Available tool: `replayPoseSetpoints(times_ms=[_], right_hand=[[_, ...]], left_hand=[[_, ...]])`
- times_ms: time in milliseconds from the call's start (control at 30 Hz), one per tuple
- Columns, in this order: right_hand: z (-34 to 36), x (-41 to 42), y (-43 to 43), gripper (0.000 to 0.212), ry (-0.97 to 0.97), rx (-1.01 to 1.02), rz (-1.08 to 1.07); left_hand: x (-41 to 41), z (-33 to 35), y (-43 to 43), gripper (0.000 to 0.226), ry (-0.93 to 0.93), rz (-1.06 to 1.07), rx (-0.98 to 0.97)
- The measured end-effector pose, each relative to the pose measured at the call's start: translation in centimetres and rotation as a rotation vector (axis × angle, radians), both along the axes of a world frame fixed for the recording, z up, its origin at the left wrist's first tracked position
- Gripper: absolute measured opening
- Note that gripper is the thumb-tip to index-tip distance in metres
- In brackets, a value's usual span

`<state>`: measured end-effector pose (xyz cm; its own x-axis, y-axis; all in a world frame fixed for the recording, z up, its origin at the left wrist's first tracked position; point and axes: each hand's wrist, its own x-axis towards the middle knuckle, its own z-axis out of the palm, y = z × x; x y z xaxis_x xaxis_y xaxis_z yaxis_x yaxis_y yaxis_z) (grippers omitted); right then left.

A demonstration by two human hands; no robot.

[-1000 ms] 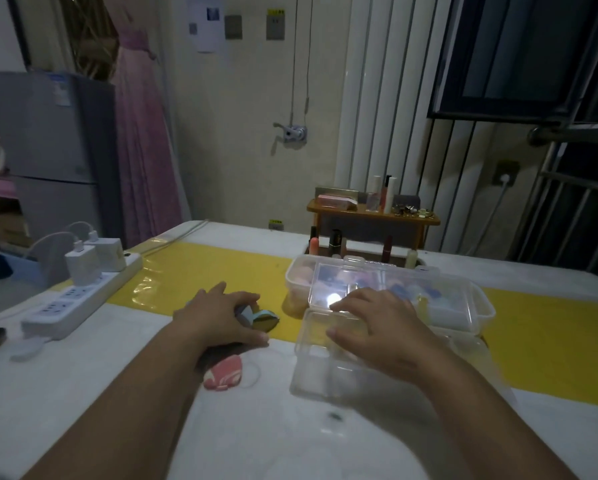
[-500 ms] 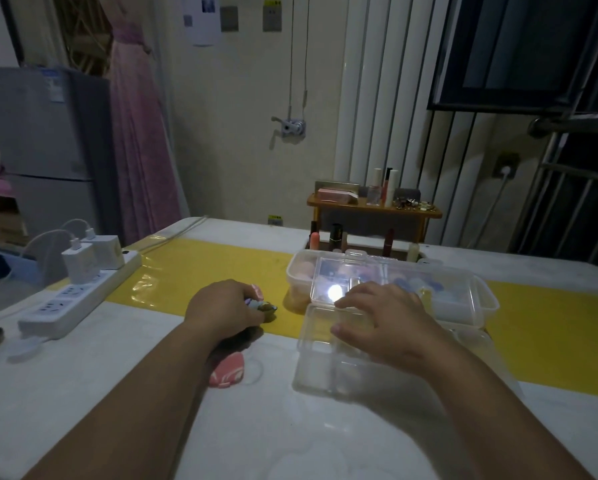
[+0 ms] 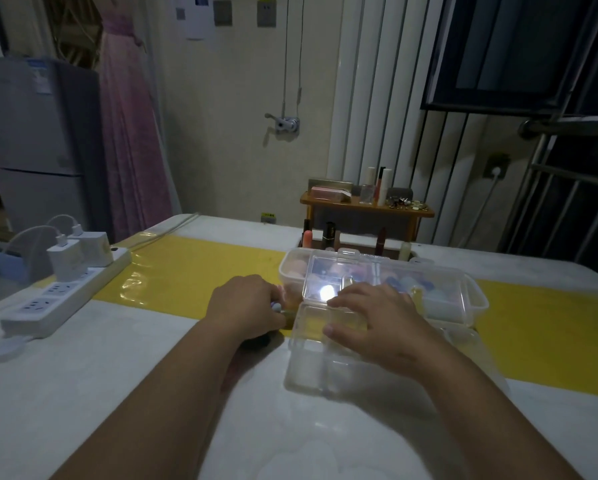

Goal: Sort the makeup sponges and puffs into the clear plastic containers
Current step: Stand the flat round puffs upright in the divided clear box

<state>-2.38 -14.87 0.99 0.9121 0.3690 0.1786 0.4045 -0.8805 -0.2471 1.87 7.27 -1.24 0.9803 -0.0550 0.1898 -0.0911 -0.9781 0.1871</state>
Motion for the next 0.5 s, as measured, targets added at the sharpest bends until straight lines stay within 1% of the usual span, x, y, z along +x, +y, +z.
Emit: replayPoseSetpoints(times_ms=[33,133,167,233,300,400,500], right_hand=[[0.0,0.0,0.0,0.05,-0.002,0.001,0.002],[0.1,0.0,-0.1,0.05,-0.012,-0.006,0.004],[0.2,-0.1,-0.1,0.05,-0.014,-0.005,0.004],[0.3,-0.2,-0.1,0.049,-0.034,-0.001,0.003],[0.3,-0.3,-0.3,0.045,-0.062,0.019,0.003],[0.3,-0.3,-0.8,0.039,-0.061,0.095,-0.012],[0.2,-0.3,-1.0,0.035,-0.052,0.128,-0.013]], left_hand=[[-0.1,0.1,0.5,0.018,0.036,0.011,0.026],[-0.5,0.2,1.6,0.055,0.154,-0.04,0.109],[-0.7,0.2,1.8,0.064,0.167,-0.072,0.117],[-1.0,0.6,2.0,0.074,0.156,-0.125,0.119],[-1.0,1.0,2.6,0.082,0.123,-0.167,0.048],[-1.1,0.7,3.7,0.091,0.11,-0.205,-0.175],[-1.1,0.5,4.0,0.088,0.065,-0.178,-0.312]])
